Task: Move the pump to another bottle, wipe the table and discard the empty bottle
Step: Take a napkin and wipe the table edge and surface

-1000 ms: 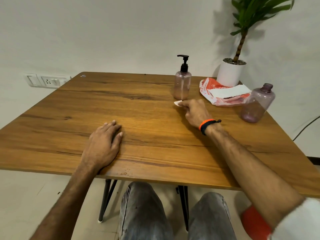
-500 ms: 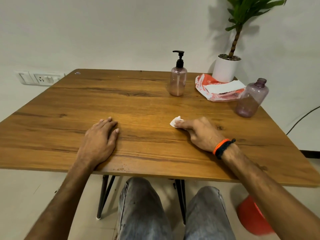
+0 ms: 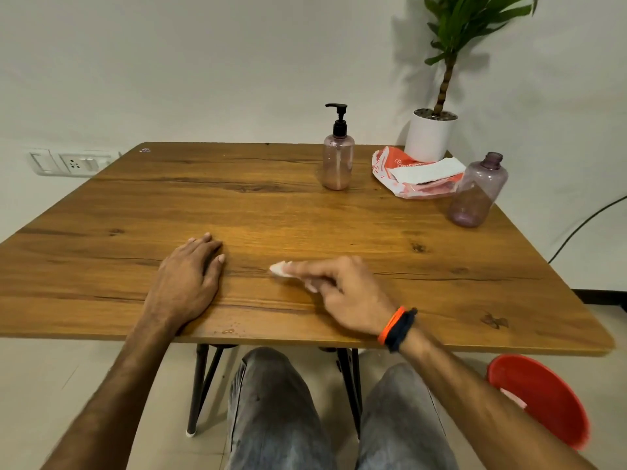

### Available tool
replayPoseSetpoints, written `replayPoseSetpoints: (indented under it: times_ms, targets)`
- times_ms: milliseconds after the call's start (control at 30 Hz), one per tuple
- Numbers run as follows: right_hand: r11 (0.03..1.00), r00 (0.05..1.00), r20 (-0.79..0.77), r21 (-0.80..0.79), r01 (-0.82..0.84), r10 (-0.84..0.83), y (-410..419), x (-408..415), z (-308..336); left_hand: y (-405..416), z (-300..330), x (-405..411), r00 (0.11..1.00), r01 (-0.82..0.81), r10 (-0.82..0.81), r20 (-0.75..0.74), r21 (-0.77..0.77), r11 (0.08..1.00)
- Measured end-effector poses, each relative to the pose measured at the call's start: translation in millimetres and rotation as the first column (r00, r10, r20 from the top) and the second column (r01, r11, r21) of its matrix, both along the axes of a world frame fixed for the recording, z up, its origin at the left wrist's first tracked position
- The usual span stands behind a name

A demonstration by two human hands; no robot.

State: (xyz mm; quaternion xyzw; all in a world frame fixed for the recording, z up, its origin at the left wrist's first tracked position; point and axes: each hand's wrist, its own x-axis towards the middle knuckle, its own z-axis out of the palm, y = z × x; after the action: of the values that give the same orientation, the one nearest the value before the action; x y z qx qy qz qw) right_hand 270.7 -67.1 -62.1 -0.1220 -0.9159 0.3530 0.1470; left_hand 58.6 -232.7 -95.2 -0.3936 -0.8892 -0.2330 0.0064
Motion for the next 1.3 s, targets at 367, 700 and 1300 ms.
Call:
replayPoseSetpoints:
  times_ms: [367, 700, 1300]
  targets:
    - [0.882, 0.899, 0.21, 0.373, 0.289, -0.384, 107.7, -34.2, -1.5, 0.8, 3.2, 4.3, 1.0, -0.01, 0.01, -0.01, 0.004, 1.0]
    - [0.897, 0.983, 0.173, 0.42, -0.136, 0.067, -20.6, -18.0, -3.8, 0.8, 4.7, 6.4, 1.0, -0.02, 0.02, -0.008, 0.001, 1.0]
    - [0.894, 0.911, 0.198, 0.351, 0.278, -0.361, 102.2, -89.7, -3.6, -1.4, 2.1, 0.9, 1.0, 0.002, -0.002, 0.009, -0.001, 1.0]
